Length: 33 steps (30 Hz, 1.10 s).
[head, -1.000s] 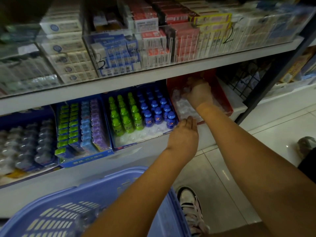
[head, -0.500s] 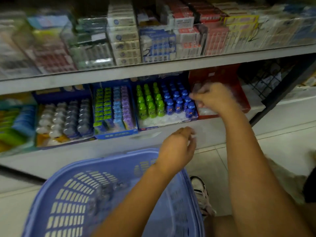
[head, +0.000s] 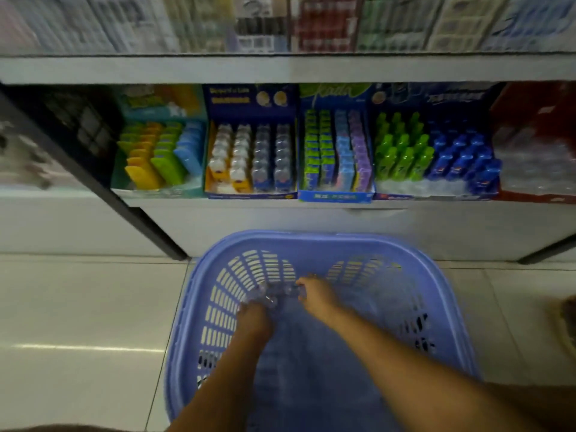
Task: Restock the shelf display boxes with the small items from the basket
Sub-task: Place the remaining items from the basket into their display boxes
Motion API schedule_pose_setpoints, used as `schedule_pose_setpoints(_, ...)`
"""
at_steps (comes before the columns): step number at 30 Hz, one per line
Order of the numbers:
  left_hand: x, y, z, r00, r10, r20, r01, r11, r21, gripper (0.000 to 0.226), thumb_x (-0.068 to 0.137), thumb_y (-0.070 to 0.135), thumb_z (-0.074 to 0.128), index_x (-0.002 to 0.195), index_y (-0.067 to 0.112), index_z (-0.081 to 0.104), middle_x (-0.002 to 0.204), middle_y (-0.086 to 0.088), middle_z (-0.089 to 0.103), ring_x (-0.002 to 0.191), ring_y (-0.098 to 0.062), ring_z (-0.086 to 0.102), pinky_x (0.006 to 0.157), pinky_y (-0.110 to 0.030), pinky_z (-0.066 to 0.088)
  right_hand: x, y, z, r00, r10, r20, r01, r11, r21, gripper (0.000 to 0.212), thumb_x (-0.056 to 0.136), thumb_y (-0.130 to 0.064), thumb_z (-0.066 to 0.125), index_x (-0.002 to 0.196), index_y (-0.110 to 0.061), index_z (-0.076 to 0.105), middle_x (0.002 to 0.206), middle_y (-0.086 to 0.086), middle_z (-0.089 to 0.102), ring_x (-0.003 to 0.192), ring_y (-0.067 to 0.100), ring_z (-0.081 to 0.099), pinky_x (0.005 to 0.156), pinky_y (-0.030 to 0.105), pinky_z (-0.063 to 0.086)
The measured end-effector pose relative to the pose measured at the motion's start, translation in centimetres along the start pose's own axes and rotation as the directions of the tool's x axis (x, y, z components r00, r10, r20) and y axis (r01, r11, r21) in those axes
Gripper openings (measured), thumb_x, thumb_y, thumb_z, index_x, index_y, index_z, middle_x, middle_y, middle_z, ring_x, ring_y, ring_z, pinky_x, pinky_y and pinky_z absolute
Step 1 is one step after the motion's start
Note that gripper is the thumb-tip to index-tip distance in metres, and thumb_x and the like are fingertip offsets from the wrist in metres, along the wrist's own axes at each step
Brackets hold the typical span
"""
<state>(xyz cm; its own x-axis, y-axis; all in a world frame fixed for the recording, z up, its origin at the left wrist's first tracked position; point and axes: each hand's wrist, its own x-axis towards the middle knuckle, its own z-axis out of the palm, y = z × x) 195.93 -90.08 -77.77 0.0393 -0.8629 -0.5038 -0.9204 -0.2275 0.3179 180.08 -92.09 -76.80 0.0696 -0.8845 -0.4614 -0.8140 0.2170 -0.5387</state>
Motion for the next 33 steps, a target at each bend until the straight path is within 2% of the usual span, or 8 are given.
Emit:
schedule_pose_setpoints(3,1.2,-1.4,1.2,0.986,0.094,-0.14,-0.088,0.995,0.049,0.04,0.087,0.012,0.038,0.119,-0.006,0.054,0.119,-0.019,0.058,0.11,-0.033,0.059,0.095,-0.024,0.041,1.7,0.5,3.0,0.997,-0.079,-0.006,0.077,0.982,-0.174,0.034,0.093,-0.01,0.044,0.124,-0.016,0.055,0.131,0.008,0.052,0.123,0.024,0.046,0.102,0.032,0.034)
schedule_pose_setpoints(8,2.2,-2.6,3.2,0.998,0.065,-0.027,-0.059,0.981,0.187,0.05,0.099,0.017,0.029,0.147,0.007,0.02,0.148,-0.013,0.03,0.134,-0.026,0.031,0.112,-0.032,0.018,2.1,2.4,5.4,0.995,-0.074,-0.071,0.038,0.909,-0.416,0.04,0.095,-0.02,0.037,0.135,-0.021,0.041,0.139,0.0,0.04,0.13,0.021,0.035,0.106,0.034,0.03)
schedule_pose_setpoints(14,2.6,-2.7,4.3,0.997,0.041,-0.068,-0.026,0.976,0.216,0.056,0.102,0.019,0.029,0.15,0.004,0.005,0.155,-0.015,0.018,0.142,-0.026,0.022,0.116,-0.035,0.016,2.3,3.6,4.8,0.999,0.022,0.041,-0.006,0.932,-0.362,0.038,0.094,-0.012,0.043,0.132,-0.01,0.041,0.134,0.014,0.046,0.123,0.026,0.046,0.101,0.037,0.037)
schedule_pose_setpoints(17,2.3,-2.5,4.4,0.995,-0.007,-0.097,0.026,0.979,0.2,0.057,0.103,0.021,0.03,0.15,0.006,0.004,0.153,-0.014,0.021,0.14,-0.026,0.026,0.113,-0.034,0.023,2.1,3.4,3.7,0.994,0.088,0.065,-0.08,0.989,-0.124,0.046,0.088,-0.011,0.055,0.132,-0.006,0.042,0.127,0.017,0.054,0.113,0.03,0.055,0.093,0.037,0.044)
schedule_pose_setpoints(19,2.3,-2.4,4.4,0.994,0.0,-0.108,0.023,0.976,0.218,0.056,0.102,0.019,0.031,0.15,0.005,0.005,0.152,-0.015,0.023,0.138,-0.027,0.028,0.112,-0.034,0.026,1.6,2.5,2.8,0.981,0.155,0.114,-0.167,0.981,0.1,0.023,0.092,-0.013,0.052,0.114,-0.007,0.054,0.103,0.017,0.061,0.092,0.027,0.06,0.085,0.039,0.047)
schedule_pose_setpoints(23,2.0,-2.2,3.9,0.985,0.055,-0.161,-0.02,0.977,0.212,0.052,0.1,0.009,0.033,0.148,0.009,0.015,0.148,-0.013,0.027,0.131,-0.025,0.035,0.107,-0.031,0.033,-0.5,0.6,-0.5,0.928,0.11,0.356,-0.346,0.608,0.714,0.015,0.096,-0.006,0.049,0.084,-0.015,0.053,0.071,0.007,0.054,0.056,0.013,0.056,0.056,0.028,0.05)
schedule_pose_setpoints(26,1.7,-2.1,3.4,0.988,0.039,-0.149,-0.01,0.981,0.194,0.051,0.099,0.01,0.037,0.146,0.011,0.019,0.143,-0.012,0.032,0.126,-0.023,0.039,0.104,-0.03,0.037,-2.5,-0.1,-3.8,0.931,-0.02,0.364,-0.309,0.485,0.818,0.014,0.089,-0.002,0.059,0.094,-0.015,0.058,0.08,0.005,0.064,0.066,0.015,0.064,0.064,0.025,0.056)
schedule_pose_setpoints(33,0.7,-1.2,2.7,0.99,-0.138,0.016,0.138,0.99,-0.003,0.042,0.094,0.012,0.049,0.133,-0.001,0.039,0.13,-0.019,0.051,0.118,-0.031,0.052,0.099,-0.036,0.043,-5.5,-2.0,-10.6,0.986,-0.097,0.134,-0.059,0.551,0.833,0.008,0.09,-0.007,0.059,0.095,-0.012,0.057,0.075,0.001,0.059,0.056,0.008,0.057,0.055,0.019,0.047)
